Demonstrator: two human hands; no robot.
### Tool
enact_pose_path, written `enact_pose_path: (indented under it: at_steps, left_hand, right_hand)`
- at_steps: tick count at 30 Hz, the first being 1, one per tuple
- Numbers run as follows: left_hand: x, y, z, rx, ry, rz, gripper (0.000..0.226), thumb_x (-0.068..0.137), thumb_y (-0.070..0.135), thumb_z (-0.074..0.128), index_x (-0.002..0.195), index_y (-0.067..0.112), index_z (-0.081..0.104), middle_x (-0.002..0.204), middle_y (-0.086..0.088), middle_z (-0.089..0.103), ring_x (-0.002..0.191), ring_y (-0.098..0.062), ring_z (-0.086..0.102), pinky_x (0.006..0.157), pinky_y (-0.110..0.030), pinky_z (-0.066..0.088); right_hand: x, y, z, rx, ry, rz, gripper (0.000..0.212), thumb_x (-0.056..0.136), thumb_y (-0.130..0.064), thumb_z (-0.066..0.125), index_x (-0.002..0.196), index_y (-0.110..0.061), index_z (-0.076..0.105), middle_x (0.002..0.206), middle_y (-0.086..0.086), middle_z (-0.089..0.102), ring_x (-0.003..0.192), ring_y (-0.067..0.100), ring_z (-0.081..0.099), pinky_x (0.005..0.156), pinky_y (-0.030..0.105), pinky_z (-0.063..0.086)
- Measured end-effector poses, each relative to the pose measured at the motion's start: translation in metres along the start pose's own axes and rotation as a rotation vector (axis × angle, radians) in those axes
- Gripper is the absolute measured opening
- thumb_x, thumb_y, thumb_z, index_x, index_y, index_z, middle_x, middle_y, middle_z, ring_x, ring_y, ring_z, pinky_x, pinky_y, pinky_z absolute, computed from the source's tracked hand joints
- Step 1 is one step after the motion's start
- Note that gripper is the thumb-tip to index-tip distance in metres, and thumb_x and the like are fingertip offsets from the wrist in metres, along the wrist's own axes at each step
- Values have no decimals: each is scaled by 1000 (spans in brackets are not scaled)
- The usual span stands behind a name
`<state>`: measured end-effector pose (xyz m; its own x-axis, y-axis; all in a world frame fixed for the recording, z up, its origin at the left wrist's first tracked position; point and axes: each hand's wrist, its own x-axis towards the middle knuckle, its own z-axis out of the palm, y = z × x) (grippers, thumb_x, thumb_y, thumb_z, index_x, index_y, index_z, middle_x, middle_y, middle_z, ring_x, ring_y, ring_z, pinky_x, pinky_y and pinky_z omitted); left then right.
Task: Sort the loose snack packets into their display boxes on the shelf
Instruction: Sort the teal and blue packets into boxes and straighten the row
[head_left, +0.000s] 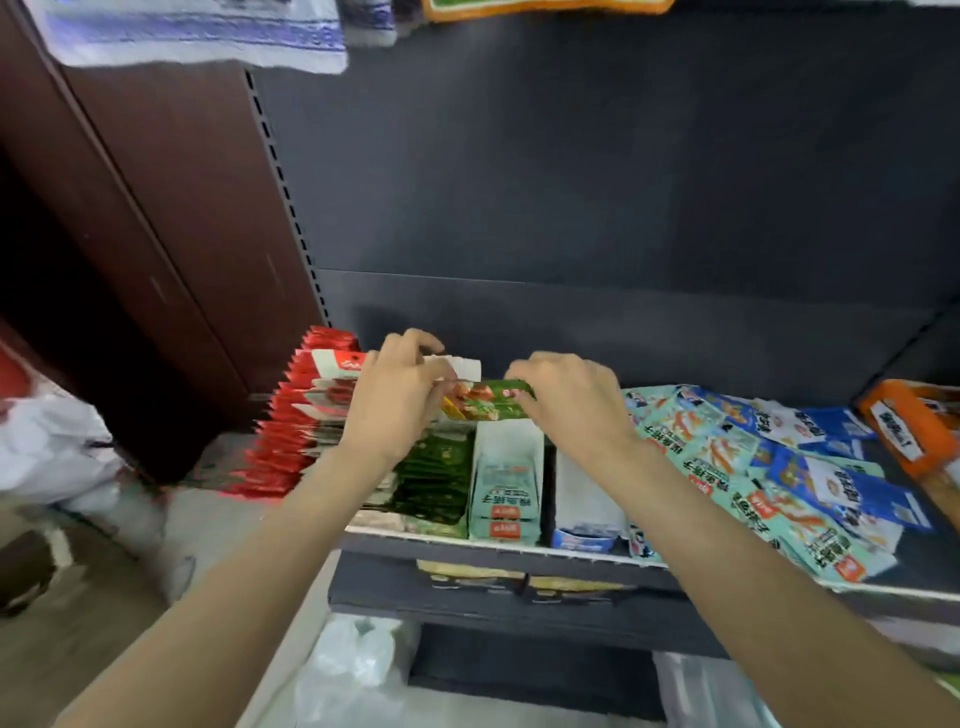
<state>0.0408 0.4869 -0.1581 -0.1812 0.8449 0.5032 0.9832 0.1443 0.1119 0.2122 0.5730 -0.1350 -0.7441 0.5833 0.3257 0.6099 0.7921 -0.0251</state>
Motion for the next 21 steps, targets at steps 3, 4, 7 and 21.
enact_pose_path:
  at_steps: [3,4,7,21]
  left_hand:
    - [-8,-13,-6,152,-136,-51,17,83,18,68,97,25,75,128,-6,50,113,-30,45,85,-41,37]
    - [-9,-18,-6,174,-185,-57,22,87,21,62,107,26,71,136,-4,43,121,-28,39,92,-40,33]
    - [-13,-26,-6,52,-232,-28,35,90,26,60,124,21,60,137,-4,44,122,-26,38,96,-38,32]
    - [-29,-32,-1,19,-120,75,15,87,30,63,96,21,70,98,2,68,94,-23,51,77,-35,31]
  right_hand:
    - [9,-34,8,-175,59,-7,40,59,-14,84,91,-20,61,71,-5,62,64,16,63,54,24,31]
    - [10,-44,9,-183,84,1,51,50,-14,88,91,-18,60,67,-5,61,58,16,62,52,24,32]
    - [13,-64,14,-71,120,-28,48,69,-16,80,105,-16,49,80,-3,64,69,17,63,58,26,33]
    - [2,-53,47,353,-91,175,19,94,-21,55,105,-16,70,97,4,67,90,21,61,66,29,43]
